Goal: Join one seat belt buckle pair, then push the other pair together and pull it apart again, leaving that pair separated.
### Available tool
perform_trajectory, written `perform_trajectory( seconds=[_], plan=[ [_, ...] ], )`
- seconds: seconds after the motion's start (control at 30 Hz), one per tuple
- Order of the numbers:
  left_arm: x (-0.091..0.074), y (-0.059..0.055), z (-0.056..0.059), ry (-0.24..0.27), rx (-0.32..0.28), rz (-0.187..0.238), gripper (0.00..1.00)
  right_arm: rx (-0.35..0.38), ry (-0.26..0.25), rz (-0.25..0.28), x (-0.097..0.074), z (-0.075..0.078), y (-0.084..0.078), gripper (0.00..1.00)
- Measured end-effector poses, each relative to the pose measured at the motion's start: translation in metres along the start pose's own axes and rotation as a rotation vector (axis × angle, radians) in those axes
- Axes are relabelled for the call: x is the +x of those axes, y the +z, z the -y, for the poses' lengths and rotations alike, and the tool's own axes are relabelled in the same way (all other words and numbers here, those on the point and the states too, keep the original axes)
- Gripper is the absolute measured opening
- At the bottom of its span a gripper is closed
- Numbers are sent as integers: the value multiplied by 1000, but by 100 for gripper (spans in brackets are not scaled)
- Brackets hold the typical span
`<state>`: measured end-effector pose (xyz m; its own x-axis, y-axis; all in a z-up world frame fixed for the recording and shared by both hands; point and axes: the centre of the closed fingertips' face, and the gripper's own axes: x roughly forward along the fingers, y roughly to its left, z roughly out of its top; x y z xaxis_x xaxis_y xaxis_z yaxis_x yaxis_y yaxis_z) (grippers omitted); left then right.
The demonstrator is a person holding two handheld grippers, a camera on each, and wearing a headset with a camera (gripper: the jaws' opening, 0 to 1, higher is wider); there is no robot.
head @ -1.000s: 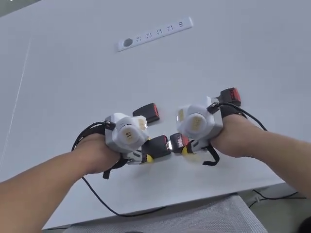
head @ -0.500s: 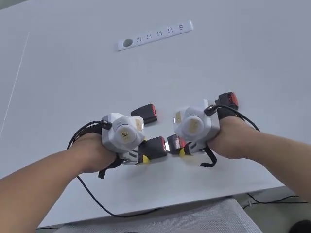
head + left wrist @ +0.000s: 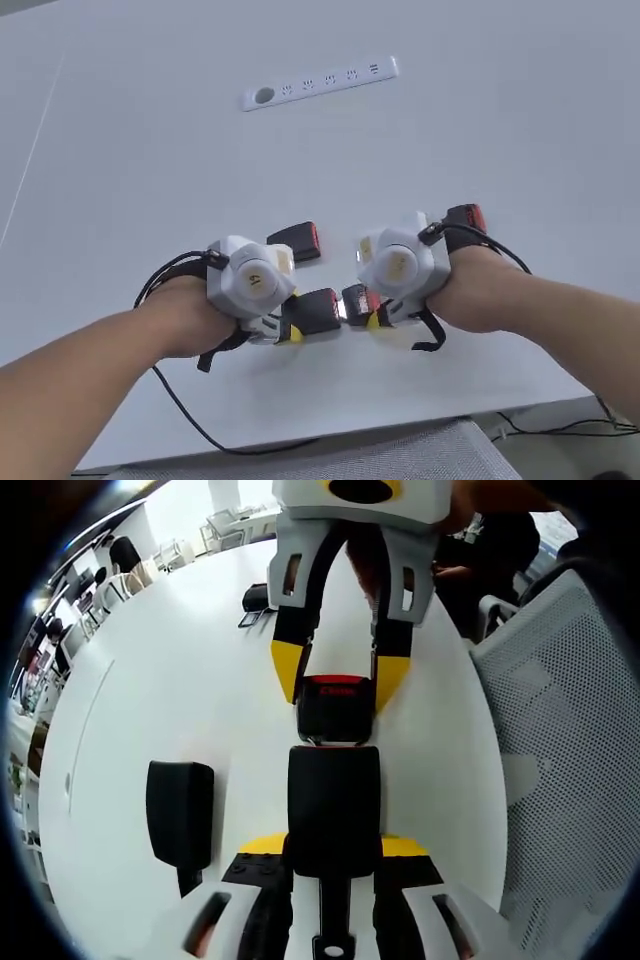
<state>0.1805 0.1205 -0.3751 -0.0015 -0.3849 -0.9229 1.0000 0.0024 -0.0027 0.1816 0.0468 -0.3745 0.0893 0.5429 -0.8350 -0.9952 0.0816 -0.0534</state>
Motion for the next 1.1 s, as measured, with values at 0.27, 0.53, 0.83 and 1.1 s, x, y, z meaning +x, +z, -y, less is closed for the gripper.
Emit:
perform_trajectory(
  seconds=[0.27, 0.53, 0.83, 1.1],
  plan=[
    [0, -1, 0, 12, 3, -25, 31, 27, -2, 3, 1, 0, 0, 33],
    [0, -1, 0, 20, -4, -27, 31, 16, 3, -6, 0, -1, -1, 32],
    [0, 0, 0, 19, -3, -39, 32, 16, 5, -22, 0, -2, -1, 33],
    [0, 0, -4, 29, -7, -99, 34, 49, -13, -29, -3, 2, -2, 35]
  ],
)
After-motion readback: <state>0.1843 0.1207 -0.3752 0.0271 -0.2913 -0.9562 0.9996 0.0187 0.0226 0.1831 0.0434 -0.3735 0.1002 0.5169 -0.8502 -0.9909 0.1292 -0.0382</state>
